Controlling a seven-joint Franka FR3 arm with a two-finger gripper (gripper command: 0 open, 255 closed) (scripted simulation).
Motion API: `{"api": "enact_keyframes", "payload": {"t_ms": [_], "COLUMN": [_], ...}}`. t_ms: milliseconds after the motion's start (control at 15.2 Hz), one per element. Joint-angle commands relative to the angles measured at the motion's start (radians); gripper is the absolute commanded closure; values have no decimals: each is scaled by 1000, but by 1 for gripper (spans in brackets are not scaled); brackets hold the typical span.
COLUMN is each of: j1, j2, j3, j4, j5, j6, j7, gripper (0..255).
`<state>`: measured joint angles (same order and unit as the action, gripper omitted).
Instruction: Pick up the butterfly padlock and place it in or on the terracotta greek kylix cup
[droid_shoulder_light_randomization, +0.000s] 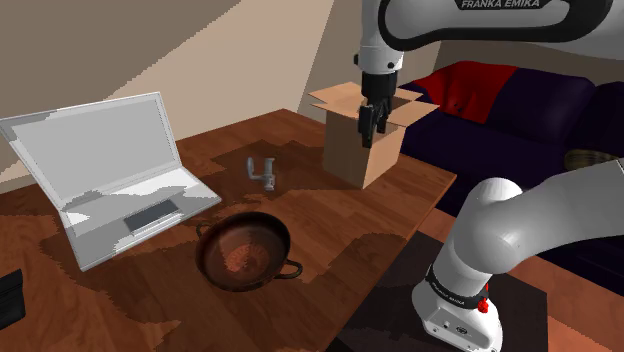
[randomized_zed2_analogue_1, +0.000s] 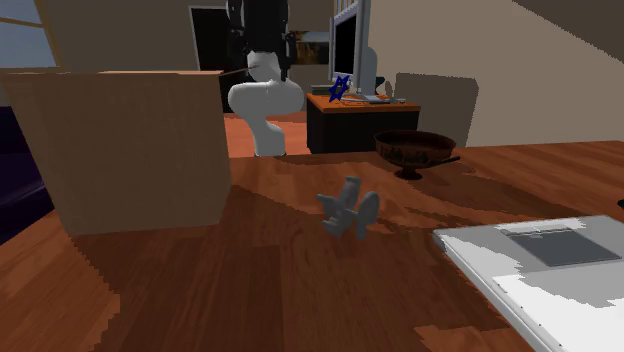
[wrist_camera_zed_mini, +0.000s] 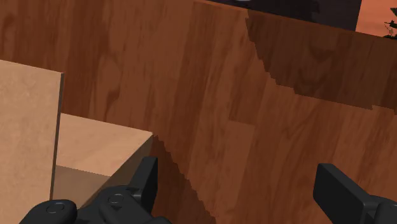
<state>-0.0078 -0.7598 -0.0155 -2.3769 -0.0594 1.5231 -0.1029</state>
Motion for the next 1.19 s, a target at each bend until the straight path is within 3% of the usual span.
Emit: {"api": "enact_keyframes", "payload": {"t_ms": [0, 528, 1122], "j1": [0, 0, -7], "j2": [0, 245, 571], "j3": [0, 91, 166], "j4": [0, 47, 213], "j5": [0, 57, 53], "j6": [0, 213, 390], "j7": [0, 186, 387], "gripper": [0, 0, 0]}}
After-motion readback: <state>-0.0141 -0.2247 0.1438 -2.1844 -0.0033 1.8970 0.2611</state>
